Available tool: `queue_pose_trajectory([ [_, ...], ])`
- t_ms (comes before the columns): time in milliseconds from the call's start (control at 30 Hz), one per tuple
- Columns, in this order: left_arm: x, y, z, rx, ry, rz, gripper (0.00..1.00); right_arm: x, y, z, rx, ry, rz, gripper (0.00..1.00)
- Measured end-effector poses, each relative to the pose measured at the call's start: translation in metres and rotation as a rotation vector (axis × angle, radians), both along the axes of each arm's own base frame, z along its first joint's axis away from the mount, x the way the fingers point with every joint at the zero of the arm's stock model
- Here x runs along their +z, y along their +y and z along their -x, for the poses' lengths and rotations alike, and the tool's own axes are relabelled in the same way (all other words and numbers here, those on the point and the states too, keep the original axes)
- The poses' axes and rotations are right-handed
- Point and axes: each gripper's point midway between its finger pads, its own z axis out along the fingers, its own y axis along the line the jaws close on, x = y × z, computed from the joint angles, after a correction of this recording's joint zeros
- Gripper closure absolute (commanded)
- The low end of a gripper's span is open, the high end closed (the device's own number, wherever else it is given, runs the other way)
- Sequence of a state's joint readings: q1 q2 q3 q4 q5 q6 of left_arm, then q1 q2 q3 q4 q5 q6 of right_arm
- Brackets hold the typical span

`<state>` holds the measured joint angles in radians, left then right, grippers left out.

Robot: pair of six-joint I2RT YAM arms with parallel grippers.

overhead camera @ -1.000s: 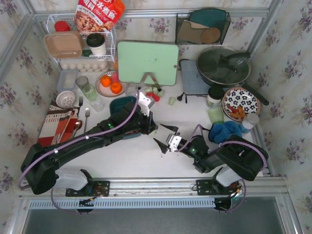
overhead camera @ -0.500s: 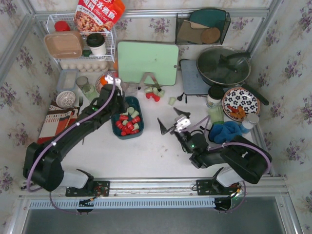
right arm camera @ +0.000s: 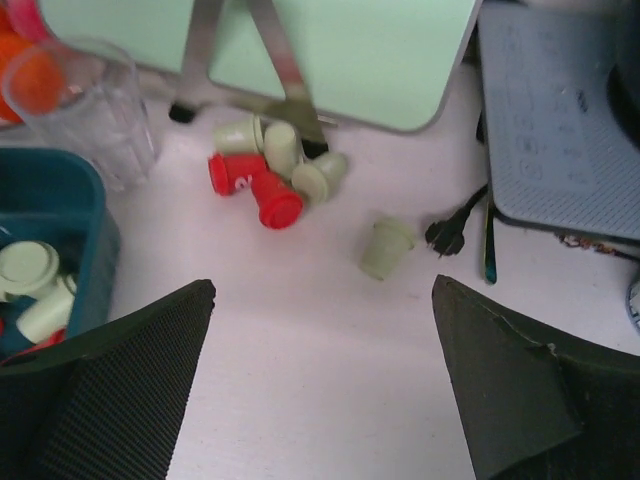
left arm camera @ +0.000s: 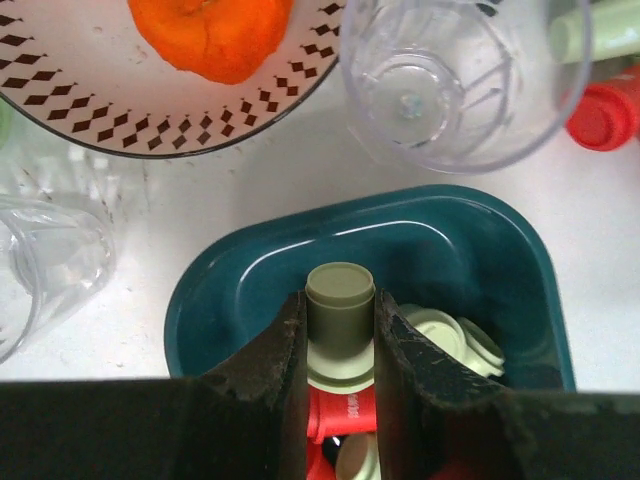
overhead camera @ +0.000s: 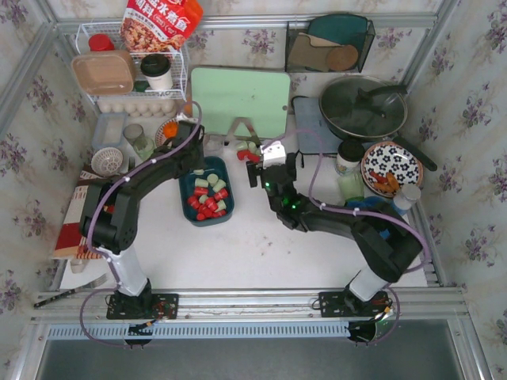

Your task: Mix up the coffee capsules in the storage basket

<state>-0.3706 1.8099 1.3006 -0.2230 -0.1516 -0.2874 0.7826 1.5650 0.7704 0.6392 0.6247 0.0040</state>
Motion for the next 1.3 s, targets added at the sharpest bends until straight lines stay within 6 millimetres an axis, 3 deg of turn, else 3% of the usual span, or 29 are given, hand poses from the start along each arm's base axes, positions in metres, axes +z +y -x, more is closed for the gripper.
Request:
queue_pose_trajectory([
  [67, -0.006, 0.005, -0.005, 0.018, 0.004, -0.027, 0.83, -0.017, 0.002, -0.009, -0.018, 0.069, 0.030, 0.10],
  [233, -0.026, 0.017, -0.006, 0.048, 0.033, -0.095, 0.48, -0.042, -0.006, -0.035, -0.065, 0.198, -0.028, 0.16],
  [333, -0.033, 0.022, -0.003, 0.062, 0.046, -0.116, 0.36, -0.055, -0.011, -0.054, -0.092, 0.271, -0.101, 0.18],
  [500, -0.029, 0.028, 0.007, 0.070, 0.042, -0.124, 0.32, -0.092, -0.014, -0.075, -0.137, 0.405, -0.191, 0.24],
  [600, -0.014, 0.031, 0.015, 0.073, 0.004, -0.107, 0.32, -0.107, -0.012, -0.084, -0.156, 0.457, -0.226, 0.29],
  [733, 0.007, 0.034, 0.034, 0.063, -0.057, -0.062, 0.32, -0.126, -0.027, -0.102, -0.222, 0.501, -0.257, 0.32],
  [833, 0.023, 0.035, 0.048, 0.051, -0.112, -0.022, 0.32, -0.139, -0.028, -0.105, -0.246, 0.533, -0.250, 0.36],
  [1000, 0.052, 0.036, 0.072, 0.037, -0.207, 0.051, 0.32, -0.149, -0.032, -0.108, -0.277, 0.551, -0.237, 0.49],
  [1133, 0.069, 0.033, 0.085, 0.023, -0.255, 0.109, 0.32, -0.151, -0.035, -0.112, -0.302, 0.540, -0.236, 0.66],
  [1300, 0.084, 0.029, 0.091, 0.000, -0.293, 0.150, 0.32, -0.150, -0.037, -0.111, -0.308, 0.538, -0.233, 0.80],
])
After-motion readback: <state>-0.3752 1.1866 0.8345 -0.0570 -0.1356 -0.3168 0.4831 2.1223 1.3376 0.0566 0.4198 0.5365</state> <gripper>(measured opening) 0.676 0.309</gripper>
